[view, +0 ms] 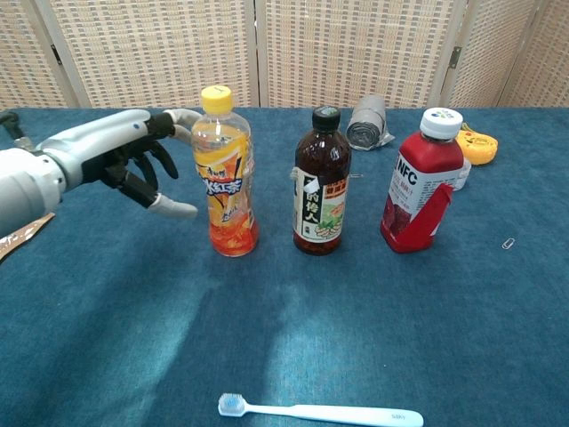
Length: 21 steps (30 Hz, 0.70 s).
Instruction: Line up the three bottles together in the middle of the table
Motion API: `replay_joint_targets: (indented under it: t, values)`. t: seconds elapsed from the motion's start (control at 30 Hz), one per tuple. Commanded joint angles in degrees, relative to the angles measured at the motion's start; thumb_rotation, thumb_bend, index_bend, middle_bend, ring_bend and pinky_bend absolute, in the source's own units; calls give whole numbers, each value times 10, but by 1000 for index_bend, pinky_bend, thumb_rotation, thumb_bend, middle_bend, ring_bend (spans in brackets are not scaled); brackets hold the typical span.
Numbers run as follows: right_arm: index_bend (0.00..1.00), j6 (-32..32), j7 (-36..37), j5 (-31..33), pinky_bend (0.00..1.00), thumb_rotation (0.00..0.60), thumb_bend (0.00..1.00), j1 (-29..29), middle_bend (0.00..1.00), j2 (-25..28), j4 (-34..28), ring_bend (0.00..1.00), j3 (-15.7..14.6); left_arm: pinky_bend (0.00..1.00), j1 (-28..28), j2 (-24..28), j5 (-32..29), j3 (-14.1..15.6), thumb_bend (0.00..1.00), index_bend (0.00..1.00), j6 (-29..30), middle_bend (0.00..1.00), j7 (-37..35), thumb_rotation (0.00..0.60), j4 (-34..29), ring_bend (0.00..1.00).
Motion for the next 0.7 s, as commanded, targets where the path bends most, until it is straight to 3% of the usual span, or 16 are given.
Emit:
replay_joint_targets:
  t: [0.03, 0.37, 0.7]
  values:
    - [260, -8, -7, 7, 436, 600, 0, 2, 335, 0, -2, 275, 1, 404, 24, 28, 20, 25, 65, 0, 23, 131, 11, 600, -25, 314]
    - [264, -90, -14, 76, 436, 600, 0, 25, 339, -4, 1, 277, 13, 405, 93, 96, 121, 86, 65, 14, 106, 131, 0, 600, -14, 278]
    - [294, -153, -24, 111, 436, 600, 0, 48, 355, -15, 12, 288, 18, 405, 152, 143, 230, 127, 66, 184, 197, 131, 19, 600, -7, 263]
